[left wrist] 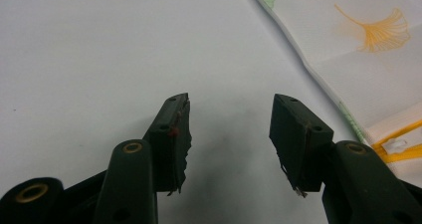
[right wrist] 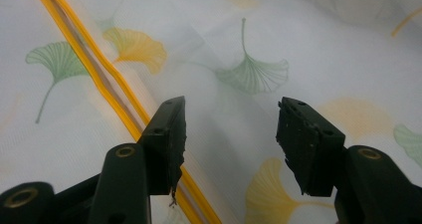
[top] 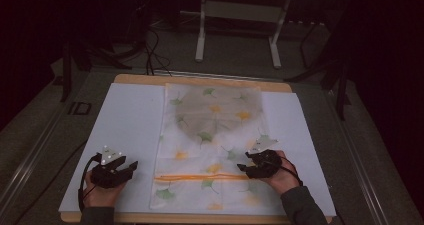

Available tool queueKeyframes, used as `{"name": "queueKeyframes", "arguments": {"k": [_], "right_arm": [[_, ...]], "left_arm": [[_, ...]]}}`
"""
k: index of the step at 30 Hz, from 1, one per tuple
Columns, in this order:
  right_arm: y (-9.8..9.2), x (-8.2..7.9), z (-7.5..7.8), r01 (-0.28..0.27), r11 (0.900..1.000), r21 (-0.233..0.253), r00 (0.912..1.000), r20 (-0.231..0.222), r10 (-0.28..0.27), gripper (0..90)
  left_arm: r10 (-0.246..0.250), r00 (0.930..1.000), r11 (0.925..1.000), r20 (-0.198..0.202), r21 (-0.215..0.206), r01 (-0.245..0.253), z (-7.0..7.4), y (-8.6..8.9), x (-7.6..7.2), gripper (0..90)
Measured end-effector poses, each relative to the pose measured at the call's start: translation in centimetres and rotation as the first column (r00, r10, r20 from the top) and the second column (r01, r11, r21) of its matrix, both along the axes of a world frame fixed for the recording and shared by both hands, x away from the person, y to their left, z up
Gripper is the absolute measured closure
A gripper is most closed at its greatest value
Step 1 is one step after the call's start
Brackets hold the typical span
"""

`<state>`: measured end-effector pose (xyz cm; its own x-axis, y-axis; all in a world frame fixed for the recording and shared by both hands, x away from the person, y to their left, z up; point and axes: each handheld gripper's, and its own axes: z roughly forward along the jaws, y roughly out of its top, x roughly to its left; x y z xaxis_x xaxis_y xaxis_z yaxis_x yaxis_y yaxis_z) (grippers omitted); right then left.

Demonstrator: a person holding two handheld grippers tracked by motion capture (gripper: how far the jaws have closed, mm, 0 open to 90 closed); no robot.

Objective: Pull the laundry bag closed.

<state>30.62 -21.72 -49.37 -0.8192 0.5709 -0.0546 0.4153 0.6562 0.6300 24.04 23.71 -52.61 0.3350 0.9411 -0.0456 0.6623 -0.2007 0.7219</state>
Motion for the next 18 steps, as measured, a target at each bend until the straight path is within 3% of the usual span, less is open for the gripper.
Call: {"name": "queueKeyframes", "arguments": {"k": [18], "right_arm": [[3.7, 0.2, 0.5, -0.068, 0.998, 0.014, 0.9977, 0.012, 0.067, 45.2]], "left_arm": [[-0.015, 0.9998, 0.9998, -0.010, -0.009, 0.015, 0.1, 0.0, -0.1, 50.8]]}}
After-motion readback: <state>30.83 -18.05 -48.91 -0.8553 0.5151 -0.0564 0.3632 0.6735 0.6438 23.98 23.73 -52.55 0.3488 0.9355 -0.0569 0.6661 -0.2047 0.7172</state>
